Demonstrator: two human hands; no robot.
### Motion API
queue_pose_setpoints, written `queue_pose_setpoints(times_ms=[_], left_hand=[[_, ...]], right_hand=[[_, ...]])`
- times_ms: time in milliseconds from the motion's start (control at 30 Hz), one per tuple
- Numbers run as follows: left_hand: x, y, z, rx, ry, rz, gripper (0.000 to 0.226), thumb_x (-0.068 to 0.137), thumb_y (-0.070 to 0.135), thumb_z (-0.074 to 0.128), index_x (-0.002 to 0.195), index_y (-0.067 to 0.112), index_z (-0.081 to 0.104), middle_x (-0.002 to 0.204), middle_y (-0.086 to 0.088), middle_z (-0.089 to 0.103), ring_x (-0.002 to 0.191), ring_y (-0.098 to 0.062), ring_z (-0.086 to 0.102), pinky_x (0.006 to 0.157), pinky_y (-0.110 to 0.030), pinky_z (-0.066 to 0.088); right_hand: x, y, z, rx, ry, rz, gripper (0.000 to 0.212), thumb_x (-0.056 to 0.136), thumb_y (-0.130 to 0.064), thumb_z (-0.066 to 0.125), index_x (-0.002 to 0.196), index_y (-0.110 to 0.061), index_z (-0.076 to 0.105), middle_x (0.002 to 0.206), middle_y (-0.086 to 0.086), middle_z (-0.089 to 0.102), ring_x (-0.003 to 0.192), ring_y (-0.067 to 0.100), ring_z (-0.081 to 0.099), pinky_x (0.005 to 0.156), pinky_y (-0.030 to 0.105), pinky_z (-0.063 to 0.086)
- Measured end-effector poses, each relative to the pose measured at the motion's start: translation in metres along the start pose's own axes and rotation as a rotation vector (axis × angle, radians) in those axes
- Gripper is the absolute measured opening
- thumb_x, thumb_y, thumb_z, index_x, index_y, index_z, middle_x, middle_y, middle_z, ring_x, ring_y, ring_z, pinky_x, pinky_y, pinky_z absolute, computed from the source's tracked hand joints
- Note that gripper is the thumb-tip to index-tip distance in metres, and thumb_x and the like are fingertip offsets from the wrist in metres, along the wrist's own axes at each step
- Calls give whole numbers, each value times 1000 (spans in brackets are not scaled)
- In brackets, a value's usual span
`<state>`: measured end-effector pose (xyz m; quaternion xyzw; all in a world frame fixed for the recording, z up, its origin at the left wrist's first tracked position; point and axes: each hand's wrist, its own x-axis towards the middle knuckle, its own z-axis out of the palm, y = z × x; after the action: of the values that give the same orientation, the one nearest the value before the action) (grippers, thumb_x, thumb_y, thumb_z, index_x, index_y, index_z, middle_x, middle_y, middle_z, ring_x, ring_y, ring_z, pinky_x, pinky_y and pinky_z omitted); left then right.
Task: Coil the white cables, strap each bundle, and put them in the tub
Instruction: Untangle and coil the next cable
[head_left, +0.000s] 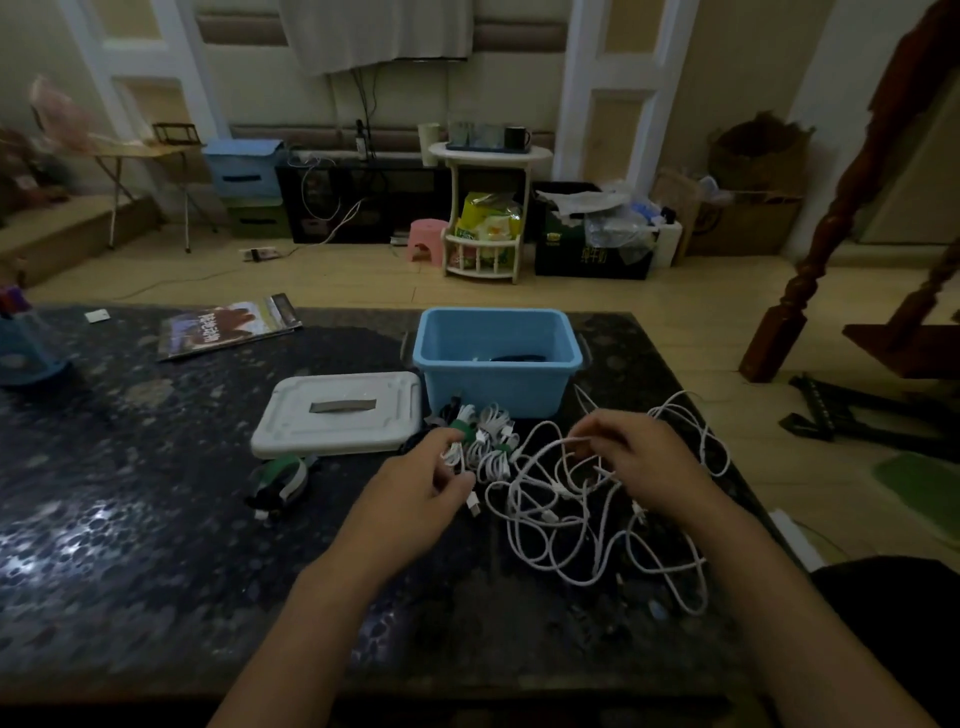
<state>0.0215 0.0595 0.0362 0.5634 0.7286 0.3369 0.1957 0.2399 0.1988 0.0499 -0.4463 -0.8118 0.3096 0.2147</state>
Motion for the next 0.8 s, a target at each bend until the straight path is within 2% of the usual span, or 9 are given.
queue_pose_setpoints(times_ms=[67, 167, 233, 367, 467, 567, 667, 733, 800], left_hand=[[2, 4, 3, -82, -18, 16, 58, 94, 41, 63, 144, 49, 35, 93, 14, 64, 80, -5, 64, 78, -26, 52], [5, 6, 9, -78, -122, 85, 70, 90, 45, 68, 144, 62, 27, 109, 15, 58, 86, -6, 64, 82, -22, 53], [6, 4, 17, 22, -214, 133, 69, 89, 45, 68, 145, 59, 29, 119, 13, 50, 93, -3, 60, 86, -19, 50], [6, 6, 36, 48, -353, 172, 57, 92, 42, 66, 142, 54, 41, 118, 8, 45, 99, -3, 53, 93, -19, 46], [8, 13, 45, 52, -354, 227, 26, 94, 39, 64, 120, 43, 63, 113, 9, 51, 97, -1, 55, 87, -19, 47], [11, 13, 45, 73, -305, 208, 7, 94, 34, 65, 101, 33, 65, 100, 12, 59, 88, -3, 58, 82, -27, 52], [11, 8, 45, 56, -315, 139, 22, 91, 33, 69, 110, 32, 58, 91, 12, 62, 78, 0, 58, 69, -20, 46], [11, 5, 49, 165, -374, 131, 29, 89, 32, 71, 116, 33, 63, 84, 11, 59, 75, -6, 57, 70, -24, 46], [14, 3, 50, 296, -373, 160, 16, 89, 31, 70, 104, 26, 72, 74, 11, 54, 74, -12, 55, 71, -28, 48]], right_hand=[[-9, -10, -7, 189, 54, -44, 28, 100, -1, 52, 95, -22, 70, 87, -5, 74, 83, 2, 71, 77, 18, 55], [-17, -27, -15, 449, 110, -98, 24, 101, 4, 46, 97, -10, 65, 85, 6, 71, 78, 17, 72, 75, 25, 59], [-20, -36, -22, 592, 129, -114, 21, 102, 3, 44, 100, -6, 62, 85, 9, 69, 77, 20, 72, 73, 25, 59], [-24, -42, -32, 848, 151, -69, 24, 102, -2, 43, 95, -13, 63, 82, 6, 69, 78, 22, 71, 74, 28, 59], [-22, -37, -31, 767, 191, 7, 23, 102, -4, 44, 95, -11, 65, 80, 5, 70, 76, 21, 70, 77, 31, 59], [-19, -26, -31, 676, 257, 91, 22, 103, -4, 42, 97, -6, 63, 82, 9, 68, 66, 14, 68, 73, 29, 57], [-16, -18, -33, 714, 299, 162, 23, 103, -2, 39, 98, -4, 61, 80, 10, 67, 62, 15, 65, 66, 25, 58], [-13, -14, -33, 713, 321, 211, 23, 102, -2, 38, 96, -5, 60, 79, 11, 66, 61, 17, 64, 63, 23, 57], [-11, -10, -32, 671, 356, 260, 22, 102, -2, 39, 94, -7, 59, 79, 12, 66, 62, 21, 63, 61, 24, 56]])
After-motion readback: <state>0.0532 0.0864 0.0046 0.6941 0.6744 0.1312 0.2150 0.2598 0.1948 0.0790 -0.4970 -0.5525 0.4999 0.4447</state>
